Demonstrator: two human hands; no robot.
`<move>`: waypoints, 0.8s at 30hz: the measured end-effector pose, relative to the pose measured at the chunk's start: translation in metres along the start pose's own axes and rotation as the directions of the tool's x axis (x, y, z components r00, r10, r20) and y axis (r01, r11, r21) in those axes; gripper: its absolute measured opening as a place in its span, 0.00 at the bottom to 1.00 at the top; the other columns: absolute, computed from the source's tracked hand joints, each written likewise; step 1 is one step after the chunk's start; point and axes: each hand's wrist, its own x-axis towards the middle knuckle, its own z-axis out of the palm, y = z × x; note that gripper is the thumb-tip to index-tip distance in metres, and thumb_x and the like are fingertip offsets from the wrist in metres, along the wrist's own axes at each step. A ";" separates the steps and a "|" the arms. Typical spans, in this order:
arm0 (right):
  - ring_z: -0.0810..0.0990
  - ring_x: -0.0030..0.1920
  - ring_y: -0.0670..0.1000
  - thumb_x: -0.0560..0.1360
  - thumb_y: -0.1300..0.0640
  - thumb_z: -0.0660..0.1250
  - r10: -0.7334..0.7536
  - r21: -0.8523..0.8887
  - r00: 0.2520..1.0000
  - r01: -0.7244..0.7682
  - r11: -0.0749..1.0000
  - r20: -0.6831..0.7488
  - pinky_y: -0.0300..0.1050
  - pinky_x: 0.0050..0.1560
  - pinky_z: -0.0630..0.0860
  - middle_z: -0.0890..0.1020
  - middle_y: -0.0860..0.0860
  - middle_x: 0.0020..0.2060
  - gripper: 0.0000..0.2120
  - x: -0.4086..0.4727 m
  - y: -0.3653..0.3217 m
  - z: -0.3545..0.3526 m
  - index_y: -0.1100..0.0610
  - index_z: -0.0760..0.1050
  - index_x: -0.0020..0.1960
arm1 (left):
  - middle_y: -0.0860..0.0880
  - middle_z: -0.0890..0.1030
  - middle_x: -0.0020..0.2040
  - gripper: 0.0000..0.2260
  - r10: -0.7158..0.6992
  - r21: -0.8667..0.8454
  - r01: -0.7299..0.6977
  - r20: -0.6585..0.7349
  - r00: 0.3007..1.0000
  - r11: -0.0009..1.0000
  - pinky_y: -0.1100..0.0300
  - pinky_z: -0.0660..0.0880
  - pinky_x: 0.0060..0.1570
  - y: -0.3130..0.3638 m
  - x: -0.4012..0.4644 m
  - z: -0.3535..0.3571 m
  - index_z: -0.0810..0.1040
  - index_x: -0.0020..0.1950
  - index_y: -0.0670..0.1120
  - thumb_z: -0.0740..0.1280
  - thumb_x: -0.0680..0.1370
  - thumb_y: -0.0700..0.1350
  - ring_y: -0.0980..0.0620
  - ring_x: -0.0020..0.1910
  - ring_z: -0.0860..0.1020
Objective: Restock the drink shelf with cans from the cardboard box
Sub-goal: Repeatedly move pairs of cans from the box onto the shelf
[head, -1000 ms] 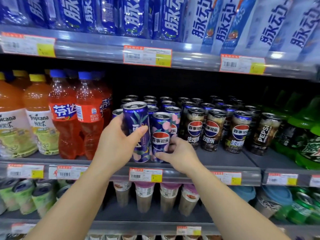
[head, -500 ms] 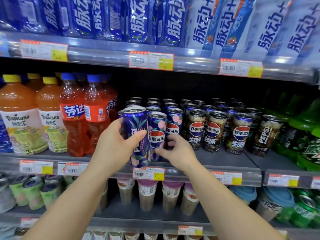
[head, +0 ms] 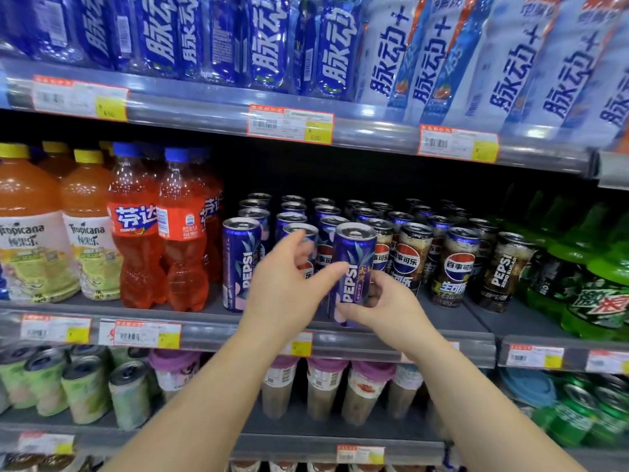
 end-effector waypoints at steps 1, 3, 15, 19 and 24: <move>0.84 0.48 0.48 0.61 0.52 0.78 0.022 -0.005 1.000 -0.022 1.000 -0.012 0.53 0.54 0.80 0.85 0.44 0.45 0.20 0.005 0.002 0.001 0.45 0.77 0.51 | 0.56 0.78 0.61 0.33 -0.002 0.006 0.002 -0.035 0.999 1.000 0.62 0.73 0.58 -0.004 0.000 -0.007 0.66 0.73 0.48 0.74 0.71 0.52 0.58 0.59 0.76; 0.83 0.49 0.48 0.63 0.52 0.78 0.055 -0.004 0.998 -0.055 0.998 -0.011 0.51 0.55 0.79 0.85 0.44 0.46 0.18 0.016 0.006 0.007 0.45 0.76 0.50 | 0.56 0.79 0.57 0.29 -0.013 0.026 0.015 -0.081 0.997 1.000 0.70 0.71 0.50 -0.015 -0.001 -0.021 0.69 0.71 0.47 0.73 0.72 0.50 0.58 0.56 0.77; 0.79 0.54 0.48 0.66 0.52 0.79 0.116 0.006 0.984 -0.116 0.993 -0.134 0.49 0.60 0.75 0.79 0.47 0.55 0.29 0.025 0.014 0.026 0.52 0.71 0.64 | 0.51 0.79 0.60 0.26 -0.086 0.131 0.098 -0.094 0.992 0.987 0.67 0.71 0.54 -0.046 -0.021 -0.048 0.70 0.70 0.46 0.73 0.73 0.46 0.56 0.56 0.78; 0.76 0.53 0.48 0.71 0.49 0.74 -0.050 -0.123 0.929 0.005 0.992 -0.367 0.45 0.55 0.73 0.77 0.47 0.53 0.22 -0.003 -0.006 0.038 0.55 0.73 0.61 | 0.52 0.79 0.58 0.26 -0.079 0.150 0.095 -0.103 0.991 0.984 0.73 0.70 0.50 -0.051 -0.027 -0.055 0.71 0.69 0.46 0.73 0.73 0.47 0.58 0.54 0.78; 0.74 0.56 0.47 0.75 0.50 0.70 -0.134 -0.313 0.986 0.095 0.945 -0.103 0.39 0.54 0.68 0.78 0.48 0.56 0.19 -0.032 -0.021 0.079 0.53 0.73 0.63 | 0.57 0.78 0.53 0.25 -0.074 0.233 0.081 -0.040 0.996 0.969 0.65 0.69 0.55 -0.060 -0.037 -0.077 0.71 0.69 0.46 0.72 0.74 0.48 0.58 0.54 0.75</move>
